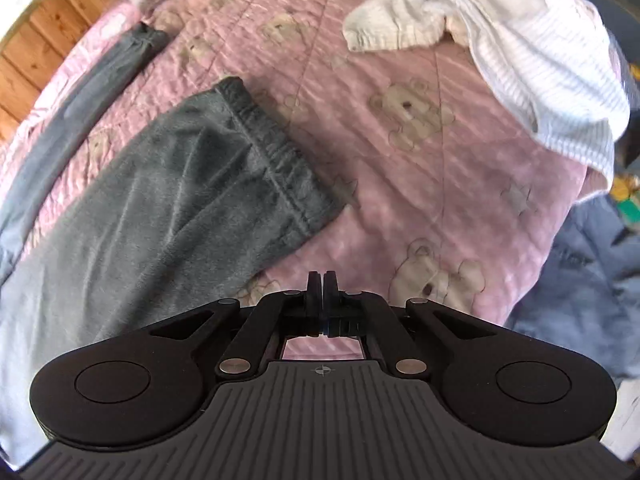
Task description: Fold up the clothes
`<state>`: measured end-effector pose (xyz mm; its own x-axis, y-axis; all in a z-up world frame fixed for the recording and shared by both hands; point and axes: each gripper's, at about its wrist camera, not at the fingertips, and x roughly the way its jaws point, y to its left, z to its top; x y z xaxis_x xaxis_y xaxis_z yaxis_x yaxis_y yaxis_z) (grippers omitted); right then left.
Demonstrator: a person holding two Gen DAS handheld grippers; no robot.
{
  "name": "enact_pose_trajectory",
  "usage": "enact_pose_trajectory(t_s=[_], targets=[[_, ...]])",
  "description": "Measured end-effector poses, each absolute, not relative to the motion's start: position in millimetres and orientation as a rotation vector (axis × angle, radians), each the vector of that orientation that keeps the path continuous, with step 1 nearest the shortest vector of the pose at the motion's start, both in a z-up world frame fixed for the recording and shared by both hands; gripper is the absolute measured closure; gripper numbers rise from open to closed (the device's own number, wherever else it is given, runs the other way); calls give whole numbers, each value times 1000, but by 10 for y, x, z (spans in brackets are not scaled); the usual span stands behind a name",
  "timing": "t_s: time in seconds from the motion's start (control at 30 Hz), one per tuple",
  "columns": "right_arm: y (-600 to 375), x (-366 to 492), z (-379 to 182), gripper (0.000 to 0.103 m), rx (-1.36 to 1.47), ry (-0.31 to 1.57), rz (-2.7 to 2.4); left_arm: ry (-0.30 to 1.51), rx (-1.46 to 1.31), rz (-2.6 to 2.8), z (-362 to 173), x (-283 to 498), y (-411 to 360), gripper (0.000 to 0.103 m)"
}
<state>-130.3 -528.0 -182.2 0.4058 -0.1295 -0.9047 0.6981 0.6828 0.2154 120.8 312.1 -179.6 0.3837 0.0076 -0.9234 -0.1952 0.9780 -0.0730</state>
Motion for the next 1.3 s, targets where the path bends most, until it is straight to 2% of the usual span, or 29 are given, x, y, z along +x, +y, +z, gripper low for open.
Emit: enact_pose_trajectory(t_s=[0.07, 0.13, 0.23, 0.37, 0.4, 0.43, 0.5, 0.63, 0.77, 0.8, 0.87, 0.9, 0.93, 0.97, 1.03, 1.3], targets=[[-5191, -1219, -1673, 103, 640, 1001, -487, 1154, -192, 104, -1699, 1178, 3084, 41], [-5006, -1057, -1570, 90, 571, 991, -410, 1098, -228, 50, -1504, 1141, 2988, 42], [-4735, -739, -1589, 83, 454, 1027, -311, 1027, -302, -72, -1310, 1147, 2637, 41], [-4441, -441, -1700, 81, 364, 1096, -267, 1029, -339, -328, -1347, 1321, 1676, 41], [-4368, -401, -1693, 76, 351, 1097, -250, 1032, -299, -380, -1360, 1369, 1407, 40], [-4297, -376, -1677, 61, 339, 1097, -230, 1029, -222, -426, -1377, 1410, 1081, 39], [-4155, -328, -1646, 47, 316, 1097, -190, 996, -6, -532, -1403, 1449, 522, 37], [-3967, -294, -1670, 44, 268, 1130, -143, 895, 418, -673, -1512, 1521, -220, 36], [-3967, -384, -1793, 39, 291, 1153, -141, 916, 547, -773, -1756, 1747, -426, 36], [-3965, -408, -1825, 39, 290, 1157, -144, 935, 566, -789, -1824, 1795, -453, 41], [-3958, -455, -1887, 37, 287, 1164, -148, 948, 574, -839, -1872, 1873, -467, 44], [-3955, -478, -1918, 35, 285, 1168, -151, 954, 578, -864, -1895, 1912, -474, 57], [-3950, -504, -1934, 33, 275, 1166, -151, 979, 525, -856, -1853, 2014, -436, 89], [-3944, -530, -1950, 33, 264, 1164, -151, 1004, 471, -847, -1811, 2116, -398, 98], [-3933, -581, -1982, 33, 242, 1160, -151, 1038, 358, -832, -1728, 2298, -301, 98], [-3960, -704, -1987, 31, 201, 1164, -192, 1053, 235, -791, -1621, 2520, -237, 99]])
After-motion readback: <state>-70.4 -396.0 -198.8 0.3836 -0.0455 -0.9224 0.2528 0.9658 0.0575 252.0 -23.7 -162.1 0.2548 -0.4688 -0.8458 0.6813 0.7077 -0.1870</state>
